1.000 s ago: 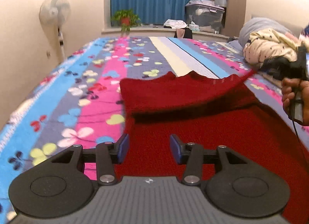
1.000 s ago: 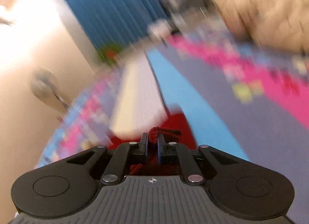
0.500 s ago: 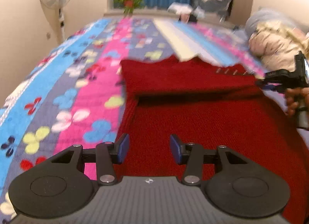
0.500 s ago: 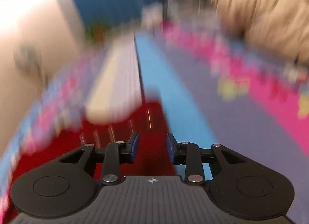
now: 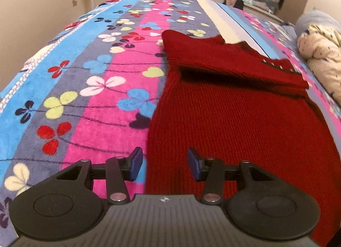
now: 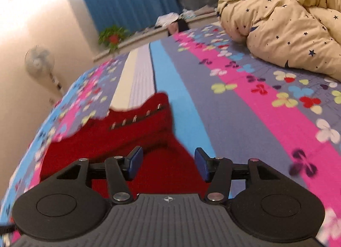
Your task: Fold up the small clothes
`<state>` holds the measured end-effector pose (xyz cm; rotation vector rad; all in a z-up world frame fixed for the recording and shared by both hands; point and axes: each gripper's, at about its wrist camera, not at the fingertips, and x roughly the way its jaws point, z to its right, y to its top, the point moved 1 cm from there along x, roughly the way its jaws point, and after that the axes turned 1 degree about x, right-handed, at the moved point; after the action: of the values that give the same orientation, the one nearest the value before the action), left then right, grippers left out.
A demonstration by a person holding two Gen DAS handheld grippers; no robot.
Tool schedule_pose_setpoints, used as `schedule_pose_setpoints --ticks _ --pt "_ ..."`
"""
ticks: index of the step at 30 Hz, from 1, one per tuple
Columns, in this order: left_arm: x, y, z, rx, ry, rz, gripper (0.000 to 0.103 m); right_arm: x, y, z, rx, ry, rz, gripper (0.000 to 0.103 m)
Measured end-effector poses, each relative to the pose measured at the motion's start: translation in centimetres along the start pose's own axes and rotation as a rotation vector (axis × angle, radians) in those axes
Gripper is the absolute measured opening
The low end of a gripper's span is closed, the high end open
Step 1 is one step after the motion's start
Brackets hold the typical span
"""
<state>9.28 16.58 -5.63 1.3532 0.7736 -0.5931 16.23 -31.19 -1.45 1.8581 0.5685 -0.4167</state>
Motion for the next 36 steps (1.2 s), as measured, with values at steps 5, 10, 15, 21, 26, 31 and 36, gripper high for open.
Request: schedule_pose_setpoints --ticks 5,10,15,21,26,31,36 --pt "-2.2 -1.4 0.3 0.038 -0.016 0.024 0.052 -3.2 -2.9 0.0 -0.073 -0.024 -0.019 0.056" --pt "-4.6 -3.2 0.1 0.069 -0.068 0.069 0.052 -6.0 -5.3 1.8 -0.128 -0.065 -0.039 0.056" --pt "-5.9 -6.3 -0.9 0.019 -0.103 0.141 0.052 -8.3 -6.4 4.1 -0.147 -0.082 -0.027 0.05" --pt "-7.0 -9.2 -1.0 -0.076 -0.119 0.176 0.052 -9.7 -6.9 6.4 -0.042 -0.068 -0.03 0.041" --pt "-6.9 -9.5 -0.5 -0.08 -0.099 0.15 0.052 -9.0 -8.2 6.3 -0.028 -0.057 -0.102 0.043" --pt "-5.8 -9.9 -1.5 -0.139 -0.066 0.076 0.052 -7.9 -9.2 6.5 -0.062 -0.121 -0.187 0.046" --pt "-4.6 -10.4 -2.2 -0.198 -0.059 -0.015 0.052 -6.7 -10.3 7.3 -0.026 -0.151 -0.274 0.049"
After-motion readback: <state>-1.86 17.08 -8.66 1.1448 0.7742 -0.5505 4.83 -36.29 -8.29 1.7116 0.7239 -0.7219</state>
